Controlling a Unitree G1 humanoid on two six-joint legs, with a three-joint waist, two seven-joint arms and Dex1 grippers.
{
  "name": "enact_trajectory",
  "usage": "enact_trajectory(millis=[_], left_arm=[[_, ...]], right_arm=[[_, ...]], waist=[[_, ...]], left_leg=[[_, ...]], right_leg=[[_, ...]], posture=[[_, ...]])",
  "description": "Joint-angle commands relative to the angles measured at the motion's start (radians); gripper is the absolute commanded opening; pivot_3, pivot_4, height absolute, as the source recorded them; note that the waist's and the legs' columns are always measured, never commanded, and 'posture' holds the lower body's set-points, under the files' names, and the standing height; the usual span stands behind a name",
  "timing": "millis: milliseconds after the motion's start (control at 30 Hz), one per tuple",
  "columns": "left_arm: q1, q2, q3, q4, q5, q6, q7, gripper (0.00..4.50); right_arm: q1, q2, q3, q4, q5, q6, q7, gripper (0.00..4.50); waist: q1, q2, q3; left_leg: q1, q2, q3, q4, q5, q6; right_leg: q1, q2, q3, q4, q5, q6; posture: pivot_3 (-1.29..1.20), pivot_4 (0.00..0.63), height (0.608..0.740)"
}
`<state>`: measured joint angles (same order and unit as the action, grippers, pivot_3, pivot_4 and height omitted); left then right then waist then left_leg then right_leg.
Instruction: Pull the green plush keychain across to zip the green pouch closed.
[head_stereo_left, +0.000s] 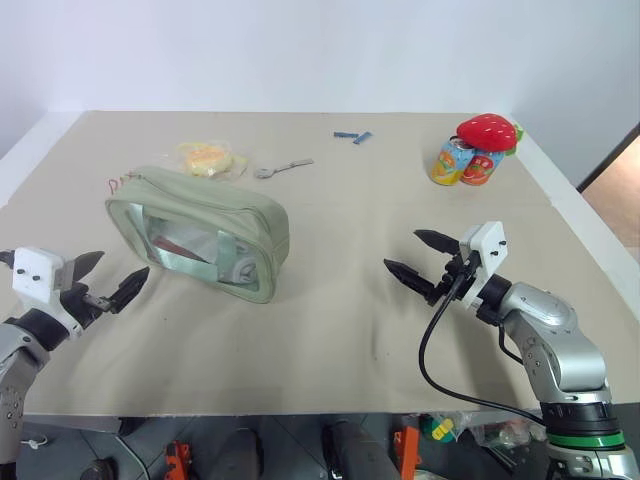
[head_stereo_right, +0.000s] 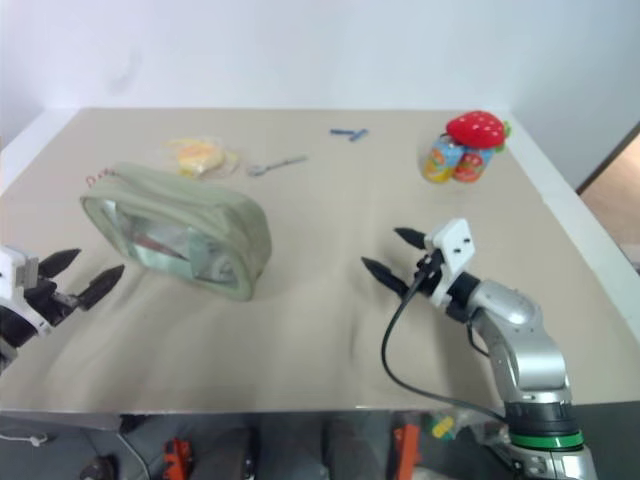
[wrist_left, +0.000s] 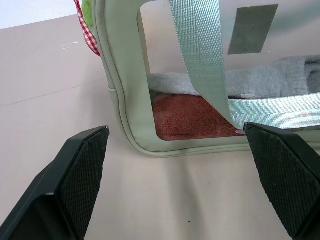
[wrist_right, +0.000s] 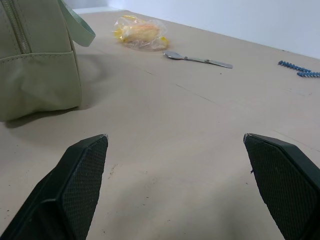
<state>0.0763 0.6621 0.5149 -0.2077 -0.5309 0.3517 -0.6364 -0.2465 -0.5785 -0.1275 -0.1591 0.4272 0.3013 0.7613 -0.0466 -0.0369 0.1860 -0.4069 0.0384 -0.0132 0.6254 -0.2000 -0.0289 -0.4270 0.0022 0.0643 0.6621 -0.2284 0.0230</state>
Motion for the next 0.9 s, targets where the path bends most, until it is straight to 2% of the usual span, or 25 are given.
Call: enact_trajectory(millis=[33, 233, 633, 767, 900], left_arm=[[-0.005, -0.011, 0.026, -0.058, -0.042, 0.011, 0.012, 4.47], [0.015, 0.008, 0.054, -0.139, -0.177, 0.077, -0.060, 4.47], [0.041, 0.040, 0.074, -0.177, -0.224, 0.120, -0.084, 4.47], [0.020, 0.054, 0.062, -0.228, -0.285, 0.164, -0.088, 4.47], [-0.007, 0.091, 0.027, -0.265, -0.319, 0.212, -0.110, 4.47]], right_arm=[[-0.020, -0.008, -0.023, -0.011, 0.006, -0.020, 0.007, 4.50], [-0.040, -0.004, -0.015, -0.007, 0.035, 0.009, 0.026, 4.50], [-0.071, -0.011, -0.005, 0.002, 0.043, 0.035, 0.074, 4.50], [-0.098, -0.020, 0.009, 0.017, 0.055, 0.046, 0.115, 4.50], [-0.223, 0.002, 0.059, 0.093, 0.078, 0.076, 0.199, 4.50]], waist=[[0.000, 0.000, 0.000], [-0.001, 0.000, 0.000], [-0.001, 0.000, 0.000], [-0.001, 0.000, 0.000], [-0.003, 0.000, 0.000]], left_leg=[[0.000, 0.000, 0.000, 0.000, 0.000, 0.000], [0.000, 0.000, 0.002, 0.000, 0.000, 0.000], [0.001, 0.002, 0.003, 0.001, 0.000, 0.000], [0.001, 0.002, 0.003, 0.001, 0.000, 0.000], [0.002, 0.005, 0.005, 0.002, 0.000, 0.000]], right_leg=[[0.000, 0.000, 0.000, 0.000, 0.000, 0.000], [0.000, 0.000, 0.001, 0.000, 0.000, 0.001], [0.000, 0.002, 0.003, 0.000, 0.001, 0.000], [0.000, 0.003, 0.004, 0.000, 0.001, 0.001], [0.000, 0.005, 0.005, 0.000, 0.002, 0.000]], posture=[[0.00, 0.150, 0.740], [0.00, 0.150, 0.740], [0.00, 0.150, 0.740], [0.00, 0.150, 0.740], [0.00, 0.150, 0.740]])
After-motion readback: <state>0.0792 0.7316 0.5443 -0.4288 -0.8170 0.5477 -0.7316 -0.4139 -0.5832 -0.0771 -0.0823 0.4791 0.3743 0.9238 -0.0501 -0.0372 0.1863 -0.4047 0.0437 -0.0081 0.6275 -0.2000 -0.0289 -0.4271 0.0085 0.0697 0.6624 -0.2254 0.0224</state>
